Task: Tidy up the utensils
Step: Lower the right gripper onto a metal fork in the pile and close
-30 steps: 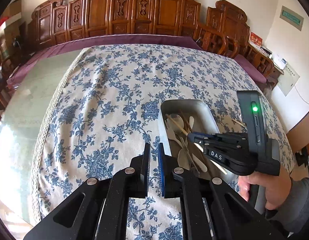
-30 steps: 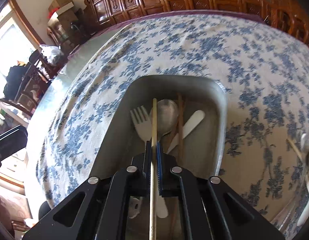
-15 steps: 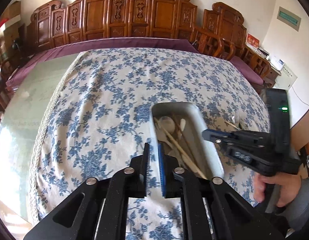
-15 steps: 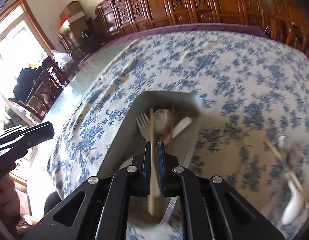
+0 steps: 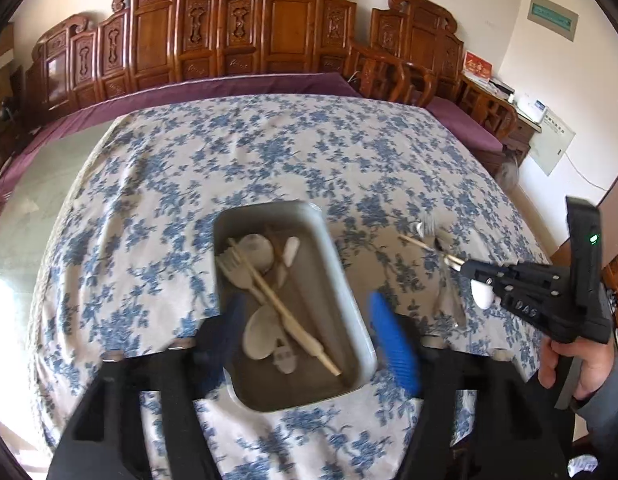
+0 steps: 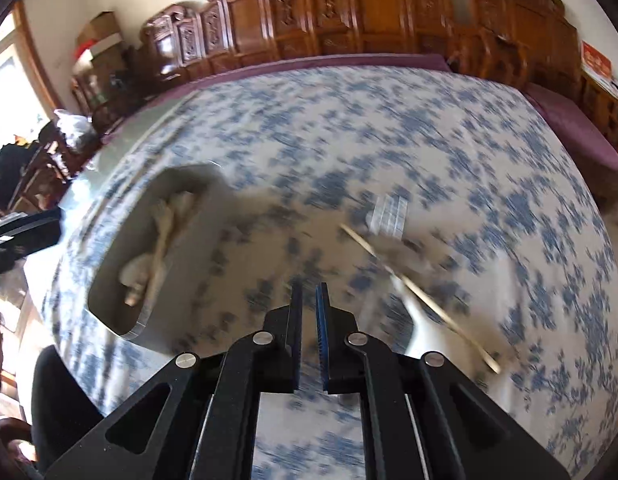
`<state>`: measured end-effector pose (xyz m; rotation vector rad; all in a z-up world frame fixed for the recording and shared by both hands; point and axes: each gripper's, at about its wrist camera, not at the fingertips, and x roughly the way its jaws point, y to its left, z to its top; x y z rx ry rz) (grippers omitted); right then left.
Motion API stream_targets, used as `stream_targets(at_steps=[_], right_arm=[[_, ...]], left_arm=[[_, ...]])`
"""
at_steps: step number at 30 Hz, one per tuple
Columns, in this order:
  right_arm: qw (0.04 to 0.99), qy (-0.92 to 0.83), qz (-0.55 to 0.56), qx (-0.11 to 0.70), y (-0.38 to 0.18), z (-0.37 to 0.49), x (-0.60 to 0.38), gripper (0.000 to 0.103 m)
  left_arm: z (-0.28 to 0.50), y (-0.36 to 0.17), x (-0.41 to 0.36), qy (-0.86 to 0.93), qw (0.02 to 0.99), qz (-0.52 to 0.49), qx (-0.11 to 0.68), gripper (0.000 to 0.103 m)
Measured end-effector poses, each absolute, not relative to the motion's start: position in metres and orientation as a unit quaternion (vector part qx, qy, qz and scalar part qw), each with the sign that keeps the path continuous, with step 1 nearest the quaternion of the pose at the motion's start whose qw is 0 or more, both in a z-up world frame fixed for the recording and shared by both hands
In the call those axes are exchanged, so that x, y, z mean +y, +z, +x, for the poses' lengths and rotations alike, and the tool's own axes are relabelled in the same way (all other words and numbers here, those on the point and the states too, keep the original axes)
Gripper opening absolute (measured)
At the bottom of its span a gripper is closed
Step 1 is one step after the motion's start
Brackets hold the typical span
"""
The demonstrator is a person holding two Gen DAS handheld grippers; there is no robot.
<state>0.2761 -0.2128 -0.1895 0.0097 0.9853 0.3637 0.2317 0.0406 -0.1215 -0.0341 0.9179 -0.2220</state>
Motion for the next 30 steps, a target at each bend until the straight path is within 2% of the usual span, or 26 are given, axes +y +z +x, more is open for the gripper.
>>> stream_targets(at_steps=[2,13,30], right_arm=[[0.863,0.165,0.006,0.477,-0.199,0.276,-0.221,0.023],[0.85,0.13,-0.013,0.51,-0.244,0.29,-0.222,0.024],[0.854,0.076,-0.032,0.514,-0.252,0.315,-0.211,0.022]], left_arm=[[0.233,-0.124,0.03,-0.114,0.888,-0.014,0.444,0.072],[0.234,-0.134,0.001,-0.137,0.88,-0.003,0.456,0.072],[0.228,-0.137,-0.001,-0.139,0.877,-0.001,0.461,0.072]])
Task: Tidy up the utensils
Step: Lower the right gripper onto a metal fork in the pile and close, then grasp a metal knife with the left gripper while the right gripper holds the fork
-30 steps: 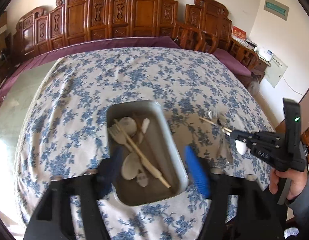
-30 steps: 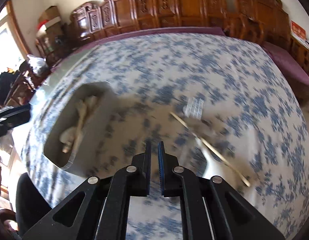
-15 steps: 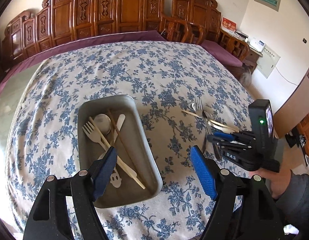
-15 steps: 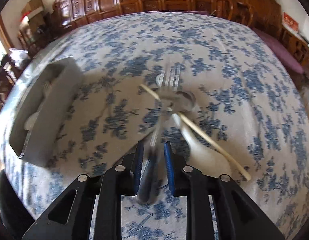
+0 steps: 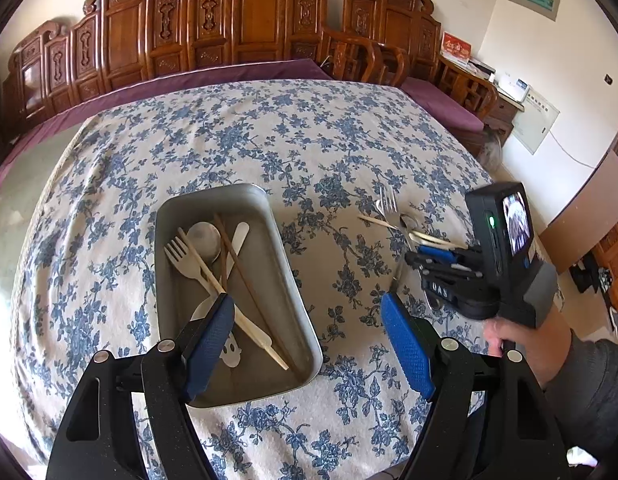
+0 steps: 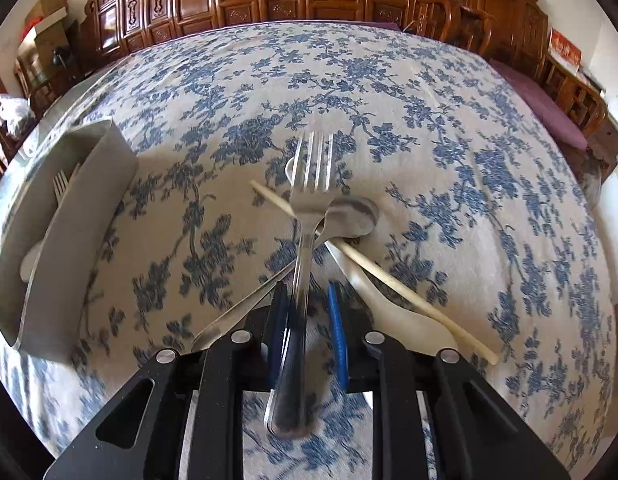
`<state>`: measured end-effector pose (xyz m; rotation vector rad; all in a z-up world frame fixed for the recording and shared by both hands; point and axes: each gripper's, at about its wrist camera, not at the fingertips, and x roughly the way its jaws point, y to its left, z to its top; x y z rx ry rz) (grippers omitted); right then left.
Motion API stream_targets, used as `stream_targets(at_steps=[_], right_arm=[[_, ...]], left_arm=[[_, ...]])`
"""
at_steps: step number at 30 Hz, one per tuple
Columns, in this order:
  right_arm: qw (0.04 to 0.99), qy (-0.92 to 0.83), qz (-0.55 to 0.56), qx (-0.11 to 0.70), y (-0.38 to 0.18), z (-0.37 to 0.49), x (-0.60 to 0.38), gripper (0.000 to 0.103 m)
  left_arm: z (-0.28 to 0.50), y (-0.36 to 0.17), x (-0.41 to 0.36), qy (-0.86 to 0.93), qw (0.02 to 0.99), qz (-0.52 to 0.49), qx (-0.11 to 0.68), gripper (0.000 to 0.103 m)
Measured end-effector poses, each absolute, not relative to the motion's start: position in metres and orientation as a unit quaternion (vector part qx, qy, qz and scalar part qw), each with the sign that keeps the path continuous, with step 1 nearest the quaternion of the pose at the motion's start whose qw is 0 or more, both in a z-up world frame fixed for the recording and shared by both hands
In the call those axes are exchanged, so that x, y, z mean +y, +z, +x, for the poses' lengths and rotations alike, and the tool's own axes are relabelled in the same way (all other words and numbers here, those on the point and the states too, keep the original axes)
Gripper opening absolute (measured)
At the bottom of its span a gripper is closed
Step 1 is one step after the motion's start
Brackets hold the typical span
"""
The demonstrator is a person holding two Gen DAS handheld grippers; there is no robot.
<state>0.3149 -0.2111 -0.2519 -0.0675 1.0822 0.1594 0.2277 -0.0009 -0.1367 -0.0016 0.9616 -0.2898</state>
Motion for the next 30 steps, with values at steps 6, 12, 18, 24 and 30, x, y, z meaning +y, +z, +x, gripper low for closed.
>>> stream_targets(at_steps=[6,12,18,24,30], right_arm=[[0.846,0.075,-0.04,0.526,-0.252,0.331,-0.205,0.022],[0.842,0.089,-0.056,0.529,-0.252,0.334,-0.203,0.009],[0.852,0.11,-0.028,0.511,-0.234,0.325,-0.213,0.009],[0.866,0.133,-0.004,0.482,-0.202,0.317,-0.228,0.009],[0.876,0.133,-0.009,0.464,-0.187,0.312,-0.255,0.009]], left_arm=[[0.228,-0.138,-0.002,-0.142,0.876,-0.001,0.462,0.072],[0.231,-0.139,-0.002,-0.142,0.876,-0.001,0.462,0.072],[0.238,-0.142,-0.008,-0.143,0.875,0.003,0.463,0.072],[0.253,-0.149,-0.024,-0.15,0.871,0.008,0.467,0.072],[0.27,-0.162,-0.05,-0.163,0.863,0.022,0.478,0.072]])
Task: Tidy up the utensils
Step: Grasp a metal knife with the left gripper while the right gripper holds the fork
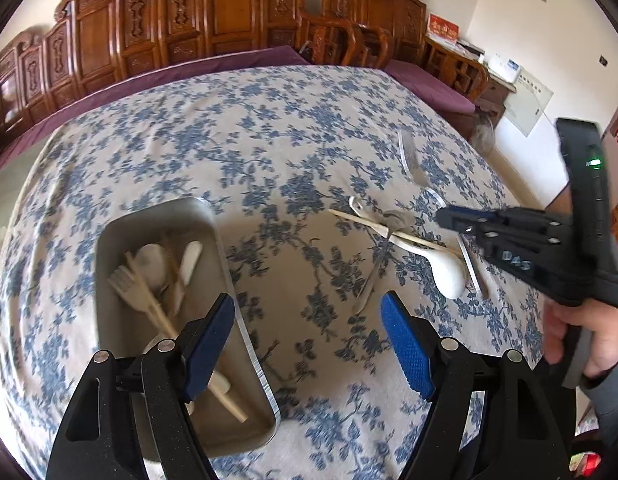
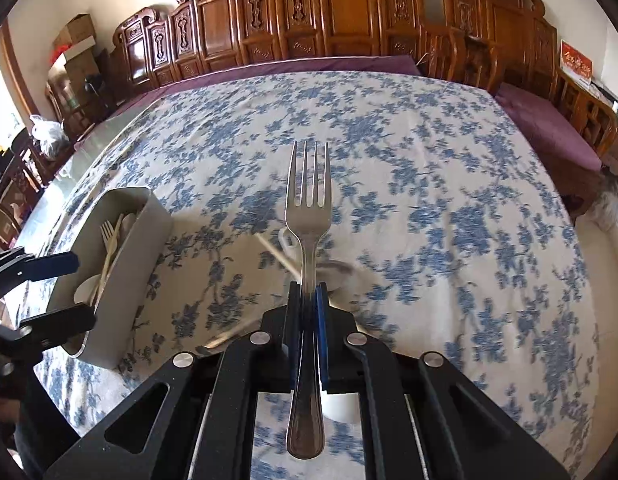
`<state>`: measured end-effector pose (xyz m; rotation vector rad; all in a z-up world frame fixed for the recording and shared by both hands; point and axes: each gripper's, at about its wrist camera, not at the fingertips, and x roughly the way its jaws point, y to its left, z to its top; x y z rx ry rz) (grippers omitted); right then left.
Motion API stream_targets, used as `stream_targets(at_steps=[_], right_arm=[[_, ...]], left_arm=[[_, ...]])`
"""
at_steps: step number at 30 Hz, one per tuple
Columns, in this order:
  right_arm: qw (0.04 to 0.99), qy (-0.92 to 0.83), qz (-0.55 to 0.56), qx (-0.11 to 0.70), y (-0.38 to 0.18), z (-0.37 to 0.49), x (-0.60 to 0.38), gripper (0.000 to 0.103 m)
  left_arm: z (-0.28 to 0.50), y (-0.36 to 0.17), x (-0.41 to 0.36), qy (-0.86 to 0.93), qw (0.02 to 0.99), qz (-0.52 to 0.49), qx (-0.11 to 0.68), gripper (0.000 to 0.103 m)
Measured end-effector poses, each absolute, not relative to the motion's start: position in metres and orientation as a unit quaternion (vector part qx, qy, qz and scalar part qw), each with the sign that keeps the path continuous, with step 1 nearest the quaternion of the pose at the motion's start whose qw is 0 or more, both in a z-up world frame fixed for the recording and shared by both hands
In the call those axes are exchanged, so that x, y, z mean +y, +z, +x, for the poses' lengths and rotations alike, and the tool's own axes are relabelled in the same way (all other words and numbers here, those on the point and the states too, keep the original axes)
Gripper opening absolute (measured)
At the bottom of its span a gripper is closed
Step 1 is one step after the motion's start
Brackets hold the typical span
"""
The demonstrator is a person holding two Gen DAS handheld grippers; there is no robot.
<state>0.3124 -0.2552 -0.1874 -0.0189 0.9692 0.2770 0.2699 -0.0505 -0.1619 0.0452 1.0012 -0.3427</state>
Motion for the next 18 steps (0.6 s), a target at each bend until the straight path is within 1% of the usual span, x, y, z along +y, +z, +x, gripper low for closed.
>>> stream_targets(at_steps=[7,8,11,17,18], right_arm=[[0.873,0.12,-0.002,0.472,-0.2,0.308,-0.293,0.009],[0.873,0.117,0.001,0.474,-0.202,0.306,-0.299,0.009],[0.871,0.115,0.006,0.477,-0.208,0.303,-0.309,0.009],[0.869,0.117,0.012,0.48,-0.217,0.297,-0.319,0.009],[0.869,0.117,0.012,0.481,-0.217,0.297,-0.32,0.009]], left_arm=[[0.293,-0.186,-0.085,-0.185,0.847,0.037,0.497,0.072],[0.297,-0.191,-0.091,-0.189,0.844,0.042,0.5,0.071],[0.307,-0.202,-0.105,-0.198,0.837,0.053,0.508,0.062],[0.326,-0.223,-0.132,-0.219,0.818,0.068,0.527,0.049],[0.328,-0.225,-0.135,-0.221,0.816,0.071,0.529,0.049]])
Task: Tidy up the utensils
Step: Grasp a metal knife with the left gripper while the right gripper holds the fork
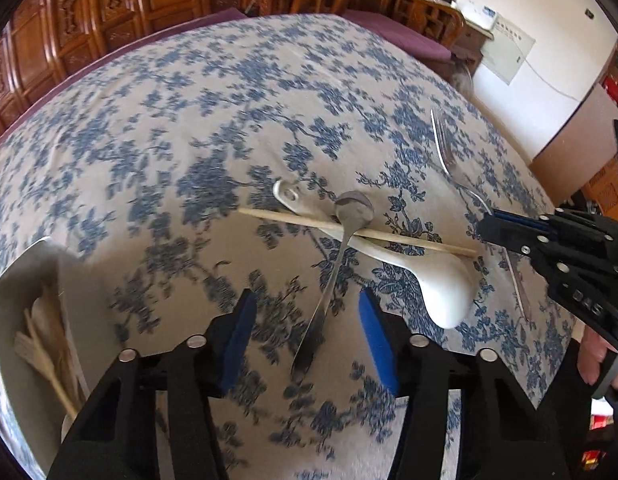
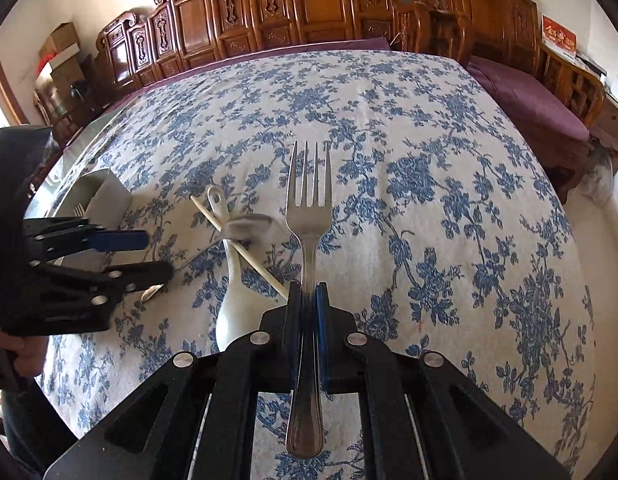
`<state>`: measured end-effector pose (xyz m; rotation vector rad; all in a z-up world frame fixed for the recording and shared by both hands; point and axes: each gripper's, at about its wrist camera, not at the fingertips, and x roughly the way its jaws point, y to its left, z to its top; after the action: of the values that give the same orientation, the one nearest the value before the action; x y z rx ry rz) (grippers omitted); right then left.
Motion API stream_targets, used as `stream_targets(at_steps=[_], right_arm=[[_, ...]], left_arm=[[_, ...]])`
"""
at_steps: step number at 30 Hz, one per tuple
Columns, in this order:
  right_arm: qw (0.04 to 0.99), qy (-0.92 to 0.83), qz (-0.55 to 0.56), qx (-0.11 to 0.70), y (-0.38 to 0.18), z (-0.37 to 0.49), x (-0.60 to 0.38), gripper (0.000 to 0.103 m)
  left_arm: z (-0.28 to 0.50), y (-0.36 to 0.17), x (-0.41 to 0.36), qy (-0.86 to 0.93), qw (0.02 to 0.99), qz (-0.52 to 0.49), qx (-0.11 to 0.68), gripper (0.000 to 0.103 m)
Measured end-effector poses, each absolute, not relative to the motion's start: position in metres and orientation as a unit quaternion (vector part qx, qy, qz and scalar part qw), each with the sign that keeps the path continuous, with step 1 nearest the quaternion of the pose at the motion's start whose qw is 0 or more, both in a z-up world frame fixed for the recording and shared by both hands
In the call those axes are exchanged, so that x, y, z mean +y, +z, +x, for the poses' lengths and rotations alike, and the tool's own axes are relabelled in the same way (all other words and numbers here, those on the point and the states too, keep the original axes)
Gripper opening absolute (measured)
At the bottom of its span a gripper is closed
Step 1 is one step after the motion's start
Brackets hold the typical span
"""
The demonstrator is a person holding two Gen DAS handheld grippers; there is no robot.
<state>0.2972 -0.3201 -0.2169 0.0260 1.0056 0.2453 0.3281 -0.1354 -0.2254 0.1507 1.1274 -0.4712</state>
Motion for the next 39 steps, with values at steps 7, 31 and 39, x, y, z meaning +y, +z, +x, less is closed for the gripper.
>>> stream_targets(at_steps=[7,31,39], right_arm=[[0.868,0.118,0.019,0.483,-0.22,0.294,-0.328,0.009],[0.876,0.144,0.012,0.46,-0.19,0.275,-0.291,0.009],[0.879,0.162,0.006,0.448,-0.175,0.27,-0.264,0.009]], left_arm=[[0.34,-0.241,-0.15,-0.224,0.808,0.084,0.538,0.026],[0.301,-0.17,-0.122,-0.231,0.841,0.069,0.483,0.001],[0.287,-0.147,-0.082,-0.209,0.857,0.049,0.469,0.001]])
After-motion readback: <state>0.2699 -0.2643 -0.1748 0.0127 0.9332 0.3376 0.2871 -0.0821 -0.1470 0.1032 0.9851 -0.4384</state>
